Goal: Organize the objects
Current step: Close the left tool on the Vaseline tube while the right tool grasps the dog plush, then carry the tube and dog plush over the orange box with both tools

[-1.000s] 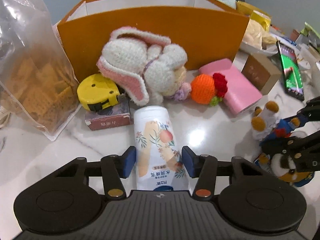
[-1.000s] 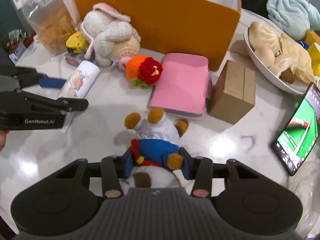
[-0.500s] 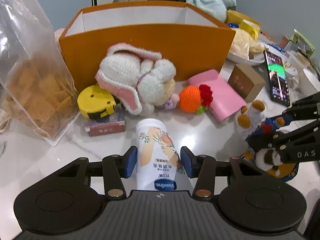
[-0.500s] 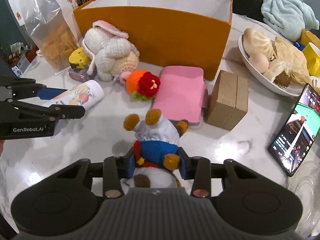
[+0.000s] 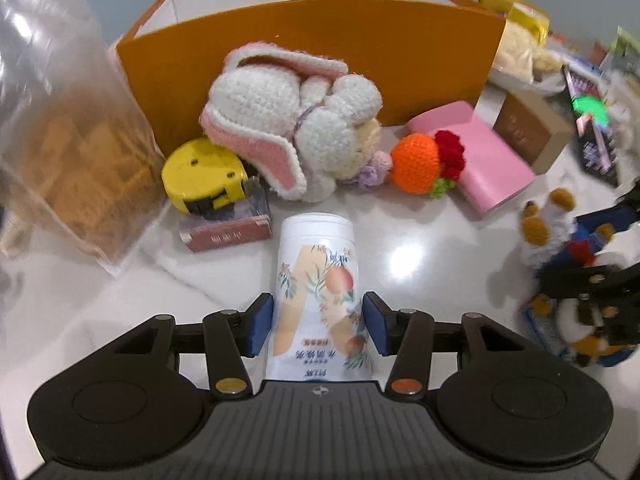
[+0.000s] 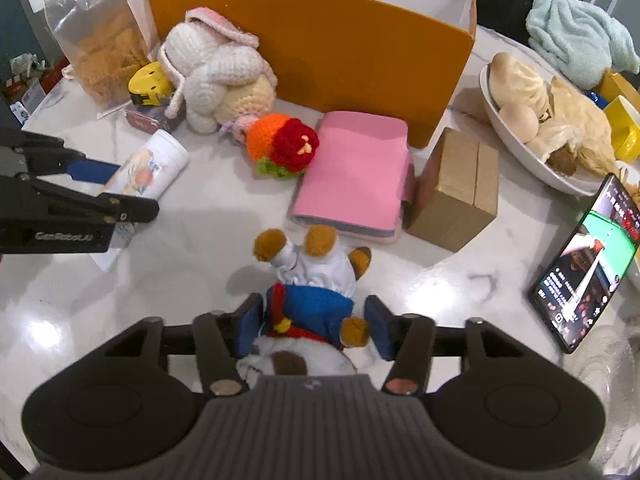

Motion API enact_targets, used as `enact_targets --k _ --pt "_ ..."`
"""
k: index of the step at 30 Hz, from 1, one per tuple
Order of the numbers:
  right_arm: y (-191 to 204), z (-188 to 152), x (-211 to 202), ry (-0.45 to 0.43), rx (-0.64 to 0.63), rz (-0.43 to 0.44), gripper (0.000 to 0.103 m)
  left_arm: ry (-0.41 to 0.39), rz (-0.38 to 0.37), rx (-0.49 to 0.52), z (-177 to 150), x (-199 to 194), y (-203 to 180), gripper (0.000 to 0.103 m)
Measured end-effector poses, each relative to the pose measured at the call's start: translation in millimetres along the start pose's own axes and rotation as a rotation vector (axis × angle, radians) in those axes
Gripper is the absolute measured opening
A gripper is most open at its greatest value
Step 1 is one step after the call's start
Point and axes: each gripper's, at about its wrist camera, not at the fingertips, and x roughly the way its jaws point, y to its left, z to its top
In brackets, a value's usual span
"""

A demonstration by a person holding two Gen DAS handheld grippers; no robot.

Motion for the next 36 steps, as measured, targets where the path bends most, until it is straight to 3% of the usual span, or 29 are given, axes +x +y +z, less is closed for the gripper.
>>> enact_targets --k 2,5,6,8,10,12,18,26,36 --pt "0.0 -0.7 0.5 0.006 0.002 -0.001 0.060 -0.007 0.028 0.032 2.9 1.9 -6.9 0.073" --pt "-0.1 -1.3 2.9 0.019 0.002 -0.008 0.060 -0.030 0.061 0.073 6.3 4.3 -15.2 0.074" --pt "0.0 -1.7 3.5 0.023 0.001 -0.009 0.060 -0.033 0.068 0.085 7.4 4.7 -17.7 0.073" --pt "0.5 -2.7 3.9 0.026 -0.001 -0.010 0.060 -0.038 0.068 0.094 8.2 4.3 -20.3 0.051" --pt "0.5 -3.1 4.1 0.028 -0.003 -0.006 0.058 -0.037 0.060 0.104 9.2 3.6 -21.3 0.052" --pt "-0.8 -3.4 3.6 0.028 0.005 0.018 0.050 -0.034 0.051 0.112 9.4 2.6 -20.0 0.052" --pt "-3.4 -2.2 -3.1 -0.004 0.030 0.050 0.043 -0.066 0.001 0.073 9.5 -11.7 -10.6 0.051" --pt "-7.8 -0.4 -13.5 -0.048 0.070 0.084 0.042 -0.129 -0.017 0.048 11.0 -34.5 -3.0 0.051" --pt "-12.1 0.1 -17.0 -0.062 0.093 0.095 0.042 -0.117 -0.038 0.065 8.9 -36.6 -7.4 0.051"
